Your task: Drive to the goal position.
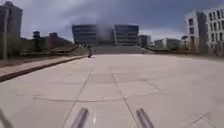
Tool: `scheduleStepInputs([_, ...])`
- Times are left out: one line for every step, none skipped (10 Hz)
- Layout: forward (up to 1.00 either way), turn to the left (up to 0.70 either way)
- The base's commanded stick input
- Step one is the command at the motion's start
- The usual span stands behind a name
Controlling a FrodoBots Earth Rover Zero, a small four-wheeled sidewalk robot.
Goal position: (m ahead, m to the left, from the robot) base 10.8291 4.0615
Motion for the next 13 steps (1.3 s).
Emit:
scheduleStepInputs([1.00, 0.00])
scheduleStepInputs([1.00, 0.00])
scheduleStepInputs([1.00, 0.00])
scheduleStepInputs([1.00, 0.00])
scheduleStepInputs([1.00, 0.00])
scheduleStepInputs([1.00, 0.00])
scheduleStepInputs([1.00, 0.00])
scheduleStepInputs([1.00, 0.00])
scheduleStepInputs([1.00, 0.00])
scheduleStepInputs([1.00, 0.00])
scheduleStepInputs([1.00, 0.00])
scheduleStepInputs([1.00, 0.00])
scheduleStepInputs([1.00, 0.00])
